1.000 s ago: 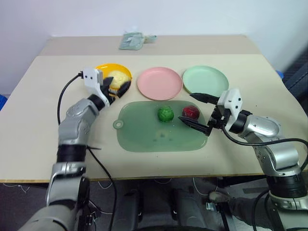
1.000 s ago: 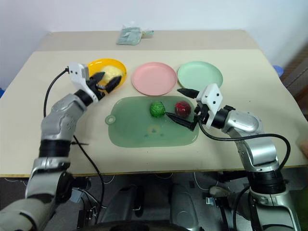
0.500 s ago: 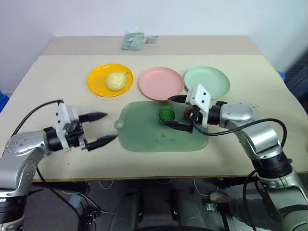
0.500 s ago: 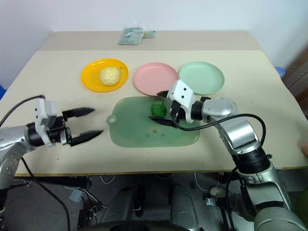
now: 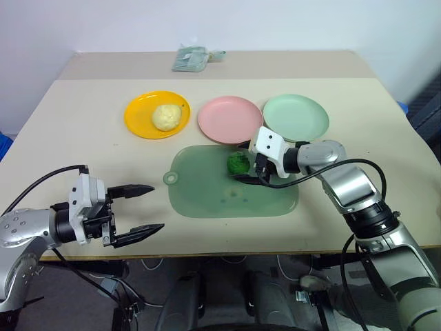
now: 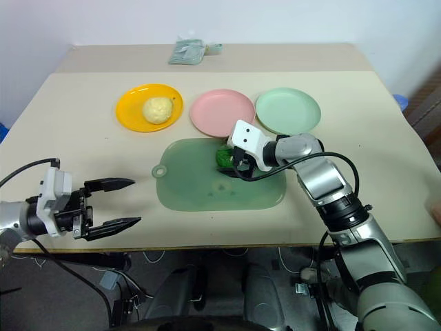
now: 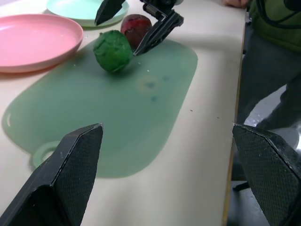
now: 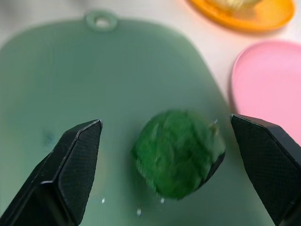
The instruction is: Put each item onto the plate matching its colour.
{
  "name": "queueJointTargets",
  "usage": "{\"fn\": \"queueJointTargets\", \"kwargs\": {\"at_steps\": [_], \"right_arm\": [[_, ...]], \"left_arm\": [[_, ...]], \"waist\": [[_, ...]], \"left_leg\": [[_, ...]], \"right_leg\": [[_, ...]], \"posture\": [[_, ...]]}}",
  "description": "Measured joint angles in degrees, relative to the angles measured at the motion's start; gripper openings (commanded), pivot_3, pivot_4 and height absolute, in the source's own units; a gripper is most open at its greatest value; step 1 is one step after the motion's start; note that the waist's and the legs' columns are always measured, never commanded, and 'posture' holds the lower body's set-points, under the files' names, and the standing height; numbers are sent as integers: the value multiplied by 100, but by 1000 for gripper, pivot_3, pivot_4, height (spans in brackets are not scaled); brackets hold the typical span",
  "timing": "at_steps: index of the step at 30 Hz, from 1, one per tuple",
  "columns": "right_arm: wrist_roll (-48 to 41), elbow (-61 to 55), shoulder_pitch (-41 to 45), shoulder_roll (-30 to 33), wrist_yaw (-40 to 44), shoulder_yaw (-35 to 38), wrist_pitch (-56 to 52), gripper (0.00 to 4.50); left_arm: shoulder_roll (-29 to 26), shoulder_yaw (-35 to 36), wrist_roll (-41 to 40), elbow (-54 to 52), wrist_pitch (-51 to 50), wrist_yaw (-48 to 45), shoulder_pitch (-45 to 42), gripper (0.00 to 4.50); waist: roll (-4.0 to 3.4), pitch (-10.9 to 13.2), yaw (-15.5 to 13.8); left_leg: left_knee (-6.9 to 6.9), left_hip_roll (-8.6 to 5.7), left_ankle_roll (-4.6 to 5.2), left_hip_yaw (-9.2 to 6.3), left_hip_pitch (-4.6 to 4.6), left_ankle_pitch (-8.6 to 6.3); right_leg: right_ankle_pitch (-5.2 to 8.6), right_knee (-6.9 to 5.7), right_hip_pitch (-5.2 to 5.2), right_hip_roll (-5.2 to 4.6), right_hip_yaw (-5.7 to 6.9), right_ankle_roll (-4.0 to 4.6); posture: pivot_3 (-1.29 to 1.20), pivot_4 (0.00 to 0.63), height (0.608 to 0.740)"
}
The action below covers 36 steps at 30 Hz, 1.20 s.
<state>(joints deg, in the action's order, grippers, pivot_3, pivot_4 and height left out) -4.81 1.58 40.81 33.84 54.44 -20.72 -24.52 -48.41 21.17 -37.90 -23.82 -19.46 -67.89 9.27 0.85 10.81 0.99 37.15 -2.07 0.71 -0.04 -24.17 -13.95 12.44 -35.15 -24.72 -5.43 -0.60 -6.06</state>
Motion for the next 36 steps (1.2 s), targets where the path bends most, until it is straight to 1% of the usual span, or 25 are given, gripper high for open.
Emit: {"fn": "queueJointTargets", "kwargs": {"at_steps": [7,10,12,16,18,21,24,25,27,31,34,36], "right_arm": [[472,587,278,-94,80,-176,224,4500],[587,763,299,-176,92,-190,322,3638],[614,793,306,-225,94,-183,318,2712],[555,677,305,-273,121,-88,152,2712],[354,439,303,-276,158,92,-103,2712],[-116,37,345,-316,180,561,-597,2712],[-623,45,667,-450,86,1112,-1058,2712],[-711,211,879,-479,-4,1280,-1099,2712],[-671,946,1405,-439,-242,1550,-801,2712],[-228,3385,2264,-358,-672,1729,783,2712],[91,5101,2614,-457,-916,1721,1766,2712],[276,5959,2762,-590,-1158,1720,2233,2712]], "left_arm": [[0,59,-24,-114,5,87,-6,4460],[19,59,-27,-120,5,147,-7,4500],[43,59,-30,-121,5,183,6,4500],[87,59,-39,-141,5,218,23,4500],[137,60,-39,-146,5,253,24,4500],[175,59,-39,-147,5,322,0,4500],[250,34,-39,-149,5,405,-50,4500],[258,20,-39,-153,4,436,-71,4500],[323,-4,-40,-179,4,501,-122,4500],[508,-5,-68,-222,-5,765,-178,4500],[606,50,-165,-233,-31,1020,-293,4500],[623,105,-208,-249,-42,1166,-316,4500]], "waist": [[0,0,-1],[0,0,1],[0,0,1],[-1,0,-2],[-1,1,-8],[-1,1,-8],[-2,1,-5],[-2,1,-1],[-2,0,8],[-1,-1,11],[-2,0,32],[-6,3,75]], "left_leg": [[0,0,0,0,0,0],[0,0,0,0,0,1],[0,-1,0,0,0,1],[0,-1,0,0,0,1],[0,-1,0,0,0,1],[0,0,0,-1,0,1],[1,0,0,-1,0,1],[1,0,-1,-1,0,0],[0,-1,-1,-1,1,0],[-1,-4,-1,1,2,1],[-4,-4,-2,4,1,3],[-7,-3,-4,6,1,5]], "right_leg": [[0,0,0,1,3,0],[0,0,0,2,4,-1],[-1,-1,0,2,4,-1],[-1,-1,0,2,5,-1],[-1,-1,1,2,5,-1],[-1,-1,1,2,5,-1],[-1,-2,0,2,4,-1],[-1,-3,0,2,4,-1],[-1,-2,0,2,5,-1],[-1,2,4,1,11,-1],[-2,0,2,4,13,-2],[-2,-2,0,6,12,-3]], "posture": [[0,150,740],[0,150,740],[0,150,740],[0,150,740],[0,150,740],[0,150,740],[0,150,740],[0,150,740],[0,150,740],[0,150,740],[0,150,740],[0,150,740]]}}
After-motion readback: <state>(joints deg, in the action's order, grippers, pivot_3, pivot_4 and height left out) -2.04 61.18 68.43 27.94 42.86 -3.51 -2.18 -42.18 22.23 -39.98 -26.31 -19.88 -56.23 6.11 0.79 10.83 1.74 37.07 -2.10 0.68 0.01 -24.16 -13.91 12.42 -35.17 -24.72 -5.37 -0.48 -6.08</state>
